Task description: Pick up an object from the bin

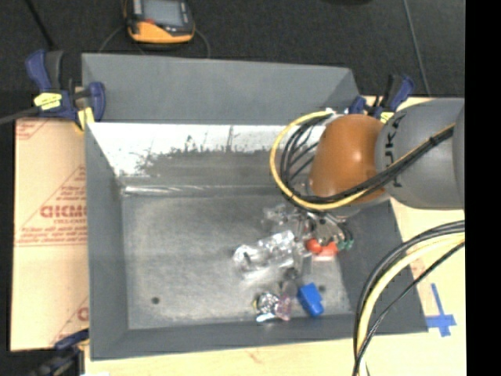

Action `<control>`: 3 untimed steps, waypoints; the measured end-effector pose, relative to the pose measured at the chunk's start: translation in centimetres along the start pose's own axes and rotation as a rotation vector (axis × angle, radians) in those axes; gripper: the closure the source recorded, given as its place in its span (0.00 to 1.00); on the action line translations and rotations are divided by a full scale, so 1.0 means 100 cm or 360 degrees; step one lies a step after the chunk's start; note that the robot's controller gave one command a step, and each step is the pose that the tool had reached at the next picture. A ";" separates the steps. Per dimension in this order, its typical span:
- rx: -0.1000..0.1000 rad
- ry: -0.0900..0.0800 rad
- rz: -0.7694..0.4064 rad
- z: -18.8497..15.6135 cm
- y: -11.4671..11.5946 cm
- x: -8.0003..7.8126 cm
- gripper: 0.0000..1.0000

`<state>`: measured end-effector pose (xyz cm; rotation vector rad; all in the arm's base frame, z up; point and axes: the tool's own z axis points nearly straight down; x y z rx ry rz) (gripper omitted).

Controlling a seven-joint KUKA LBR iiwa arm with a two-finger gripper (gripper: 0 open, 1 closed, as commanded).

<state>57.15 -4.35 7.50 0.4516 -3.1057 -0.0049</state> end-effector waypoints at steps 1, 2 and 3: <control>0.0008 -0.0011 0.0006 -0.005 -0.004 -0.001 1.00; 0.0011 -0.0017 -0.0007 -0.110 0.008 0.011 1.00; 0.0011 -0.0016 -0.0011 -0.231 0.022 0.030 1.00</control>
Offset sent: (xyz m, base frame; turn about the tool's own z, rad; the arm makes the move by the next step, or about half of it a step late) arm 0.0000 0.0000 0.0000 0.0000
